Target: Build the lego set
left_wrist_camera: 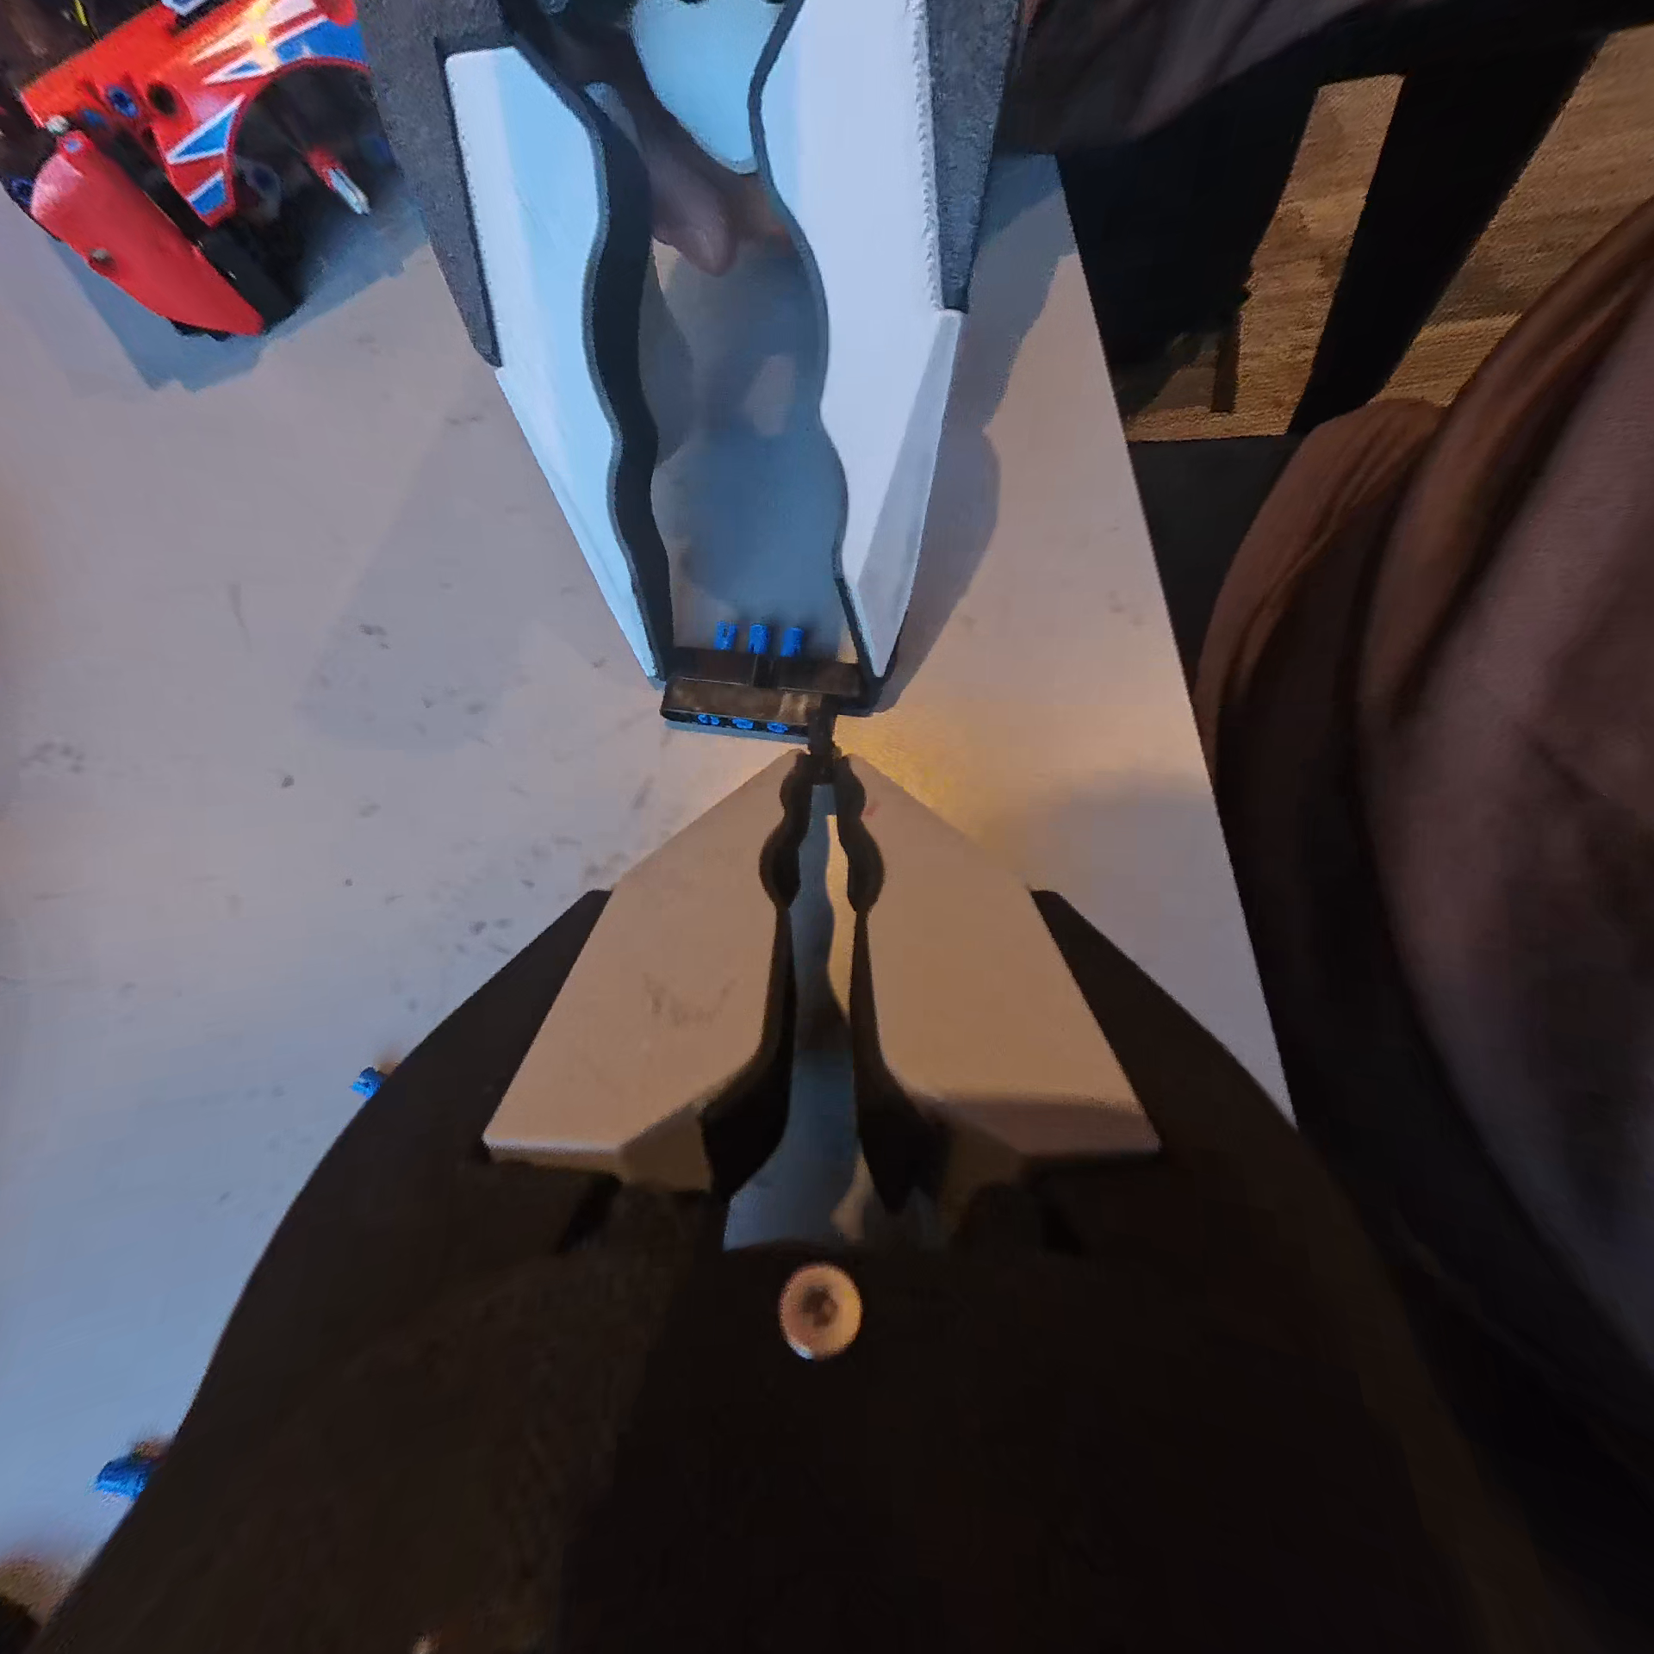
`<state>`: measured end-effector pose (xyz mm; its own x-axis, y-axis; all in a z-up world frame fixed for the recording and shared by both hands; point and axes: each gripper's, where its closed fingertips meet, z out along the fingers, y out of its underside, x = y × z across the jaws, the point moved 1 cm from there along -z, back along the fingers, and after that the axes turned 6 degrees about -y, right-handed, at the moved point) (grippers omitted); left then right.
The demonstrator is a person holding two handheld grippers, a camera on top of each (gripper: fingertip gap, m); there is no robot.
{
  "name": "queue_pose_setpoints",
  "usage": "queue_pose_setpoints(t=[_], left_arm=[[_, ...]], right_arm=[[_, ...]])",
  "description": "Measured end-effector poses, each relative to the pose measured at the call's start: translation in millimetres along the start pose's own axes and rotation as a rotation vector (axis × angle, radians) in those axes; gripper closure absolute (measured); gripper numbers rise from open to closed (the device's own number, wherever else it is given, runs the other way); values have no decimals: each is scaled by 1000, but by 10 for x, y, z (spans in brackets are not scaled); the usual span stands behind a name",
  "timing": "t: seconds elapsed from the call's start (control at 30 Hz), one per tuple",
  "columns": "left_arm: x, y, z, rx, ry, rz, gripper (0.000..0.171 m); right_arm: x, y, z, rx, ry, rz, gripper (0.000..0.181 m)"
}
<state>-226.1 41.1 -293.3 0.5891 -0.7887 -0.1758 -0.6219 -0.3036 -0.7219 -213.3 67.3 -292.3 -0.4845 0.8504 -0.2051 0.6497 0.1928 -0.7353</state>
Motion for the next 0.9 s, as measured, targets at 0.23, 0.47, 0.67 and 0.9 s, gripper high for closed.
queue_pose_setpoints(t=[0.23, 0.47, 0.67, 0.9], left_arm=[[-20, 4, 1, -4, 19, -37, 169], [-49, 7, 4, -7, 5, -50, 169], [-68, 9, 8, -10, 2, -66, 169], [-68, 8, 8, -8, -6, -56, 169]], right_arm=[[3, -5, -5, 6, -14, 14, 135], [-2, -4, -6, 5, -8, 4, 135], [-2, -4, -6, 5, -10, 6, 135], [-4, -4, -5, 4, -10, 5, 135]])
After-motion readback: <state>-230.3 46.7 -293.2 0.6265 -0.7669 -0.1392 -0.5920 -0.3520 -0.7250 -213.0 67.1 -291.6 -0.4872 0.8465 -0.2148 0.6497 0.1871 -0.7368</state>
